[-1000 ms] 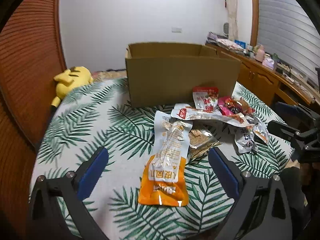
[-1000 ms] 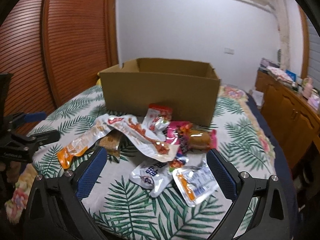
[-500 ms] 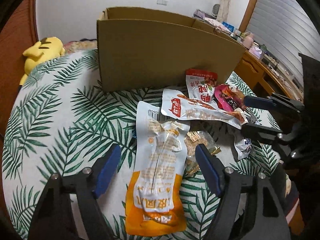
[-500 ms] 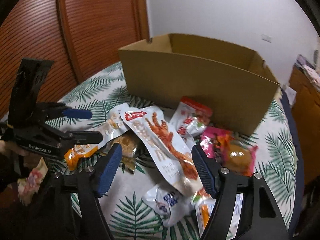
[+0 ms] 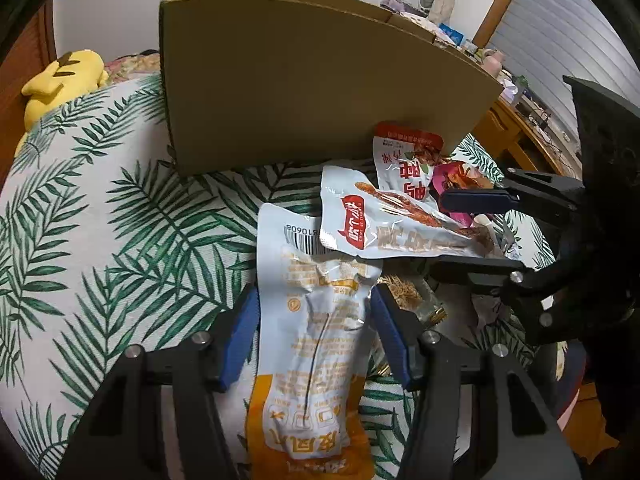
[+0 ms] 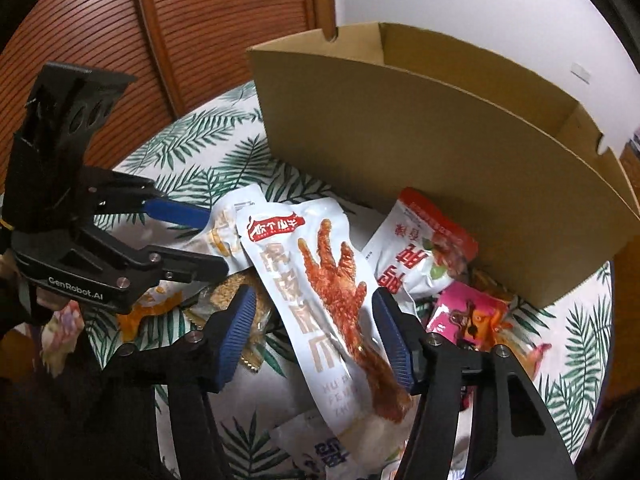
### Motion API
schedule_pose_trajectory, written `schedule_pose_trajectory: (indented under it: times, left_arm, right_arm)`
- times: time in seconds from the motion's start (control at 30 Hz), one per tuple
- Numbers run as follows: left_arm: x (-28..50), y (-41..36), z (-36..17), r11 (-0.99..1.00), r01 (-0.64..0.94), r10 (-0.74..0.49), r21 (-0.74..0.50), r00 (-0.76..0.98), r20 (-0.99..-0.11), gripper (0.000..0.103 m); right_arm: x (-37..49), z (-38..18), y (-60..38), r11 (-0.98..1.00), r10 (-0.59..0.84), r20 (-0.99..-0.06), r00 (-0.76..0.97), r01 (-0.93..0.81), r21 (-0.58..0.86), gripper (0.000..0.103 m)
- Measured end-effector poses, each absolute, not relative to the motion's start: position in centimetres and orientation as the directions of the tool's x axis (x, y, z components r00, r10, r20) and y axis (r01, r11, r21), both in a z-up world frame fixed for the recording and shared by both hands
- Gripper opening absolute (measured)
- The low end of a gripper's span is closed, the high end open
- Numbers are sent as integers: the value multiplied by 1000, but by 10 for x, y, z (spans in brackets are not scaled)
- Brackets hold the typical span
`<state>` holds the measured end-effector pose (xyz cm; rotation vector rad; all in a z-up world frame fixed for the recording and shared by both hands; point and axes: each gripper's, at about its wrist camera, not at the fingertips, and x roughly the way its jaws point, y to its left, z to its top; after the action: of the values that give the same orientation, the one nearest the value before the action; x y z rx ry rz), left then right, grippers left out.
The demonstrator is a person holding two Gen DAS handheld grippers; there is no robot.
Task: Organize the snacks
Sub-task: 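Lower both grippers onto the snack pile, closing on separate packets, then lift the orange-white packet with left gripper while right lifts white spicy-strip packet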
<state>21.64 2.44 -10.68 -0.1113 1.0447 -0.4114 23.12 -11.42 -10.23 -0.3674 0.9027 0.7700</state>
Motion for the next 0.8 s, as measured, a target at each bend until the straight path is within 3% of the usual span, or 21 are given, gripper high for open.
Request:
schedule_pose_trajectory:
  times: [0.17,0.43,0.53,0.6,0.67,0.7,0.8]
  left_arm:
    - [223,24,-110,912,286,-395,-295,414,-820,59]
    - [208,26,-103,910,314,-395,-270,459,-796,45]
    - [200,31,-98,914,308,-389,-262,494,-778,44]
    - [196,36,-95,917,301,-387,-262,509,-769,44]
    - [190,42,-89,914,298,-397,-274,532,-748,44]
    - [189,42,-87,915,296,-398,-276,536,-744,44]
    - [187,46,-82,915,293,-399,-277,553,-731,44]
  right_arm:
    - [239,-113,-106,667,403,-842,359,-745,2,62]
    - [251,-121,-101,676,404,-861,309,-735,54,66]
    - [258,-123,-103,688,421,-861,286,-719,98,66]
    - [262,-125,-104,692,440,-856,270,-710,132,61]
    - [264,-124,-107,697,461,-848,262,-698,163,40]
    - [264,-122,-108,696,470,-843,262,-697,171,35]
    - [259,-116,-110,704,451,-843,292,-697,136,31]
